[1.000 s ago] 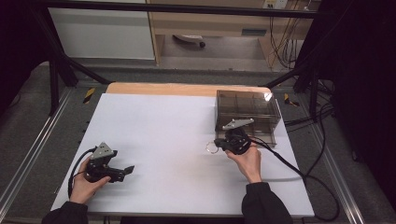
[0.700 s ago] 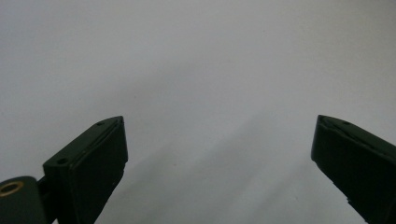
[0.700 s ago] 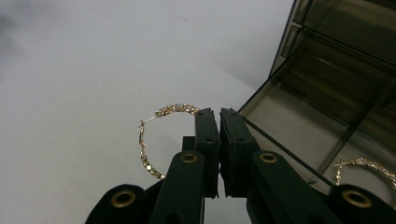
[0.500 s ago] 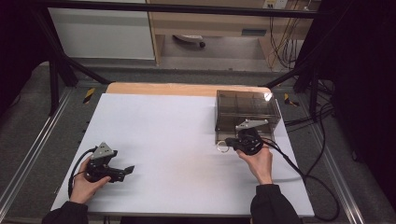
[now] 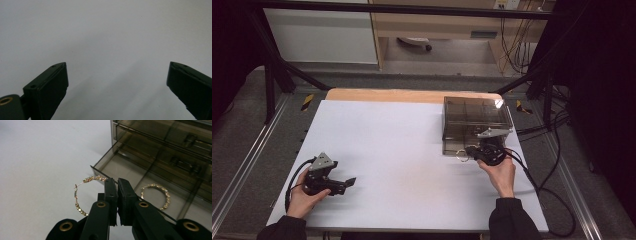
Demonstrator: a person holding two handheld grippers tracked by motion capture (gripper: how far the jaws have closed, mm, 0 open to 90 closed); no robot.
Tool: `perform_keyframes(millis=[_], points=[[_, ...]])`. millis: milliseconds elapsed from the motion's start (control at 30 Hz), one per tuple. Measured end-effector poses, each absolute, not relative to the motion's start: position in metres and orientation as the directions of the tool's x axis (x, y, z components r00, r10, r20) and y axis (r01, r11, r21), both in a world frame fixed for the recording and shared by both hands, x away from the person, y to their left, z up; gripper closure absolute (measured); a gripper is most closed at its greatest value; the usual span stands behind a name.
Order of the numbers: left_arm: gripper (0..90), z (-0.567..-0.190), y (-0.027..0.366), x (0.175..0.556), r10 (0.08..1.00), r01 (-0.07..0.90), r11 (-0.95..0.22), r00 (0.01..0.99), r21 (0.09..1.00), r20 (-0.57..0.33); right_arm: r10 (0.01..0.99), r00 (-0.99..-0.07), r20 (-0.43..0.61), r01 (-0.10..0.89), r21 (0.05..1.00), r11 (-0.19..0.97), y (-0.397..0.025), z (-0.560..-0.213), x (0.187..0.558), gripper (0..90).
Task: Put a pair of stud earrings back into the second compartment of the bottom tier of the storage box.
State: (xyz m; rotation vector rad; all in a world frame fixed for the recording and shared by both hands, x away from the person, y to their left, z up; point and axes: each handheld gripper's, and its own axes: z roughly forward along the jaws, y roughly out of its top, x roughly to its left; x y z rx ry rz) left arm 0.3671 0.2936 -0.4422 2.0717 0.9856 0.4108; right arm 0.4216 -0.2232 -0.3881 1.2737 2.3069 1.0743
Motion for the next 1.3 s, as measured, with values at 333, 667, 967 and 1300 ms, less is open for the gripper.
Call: perform_keyframes(millis=[333,667,967,1300], points=[[3.8,-0.442,0.293,0.367,0.762,0.507,-0.391,0.646,0.768,-0.039,0.853,-0.516,0.079,0.617,0.725,0.306,-0.241,-0.391,0.429,87.0],[3.8,-0.442,0.292,0.367,0.76,0.507,-0.394,0.649,0.767,-0.038,0.878,-0.474,0.062,0.632,0.719,0.291,-0.246,-0.401,0.447,87.0],[3.8,-0.442,0.292,0.367,0.76,0.506,-0.393,0.648,0.768,-0.038,0.895,-0.444,0.053,0.641,0.716,0.276,-0.25,-0.407,0.463,87.0],[3.8,-0.443,0.292,0.367,0.76,0.506,-0.394,0.649,0.767,-0.038,0.907,-0.42,0.036,0.657,0.702,0.276,-0.253,-0.418,0.475,86.9]])
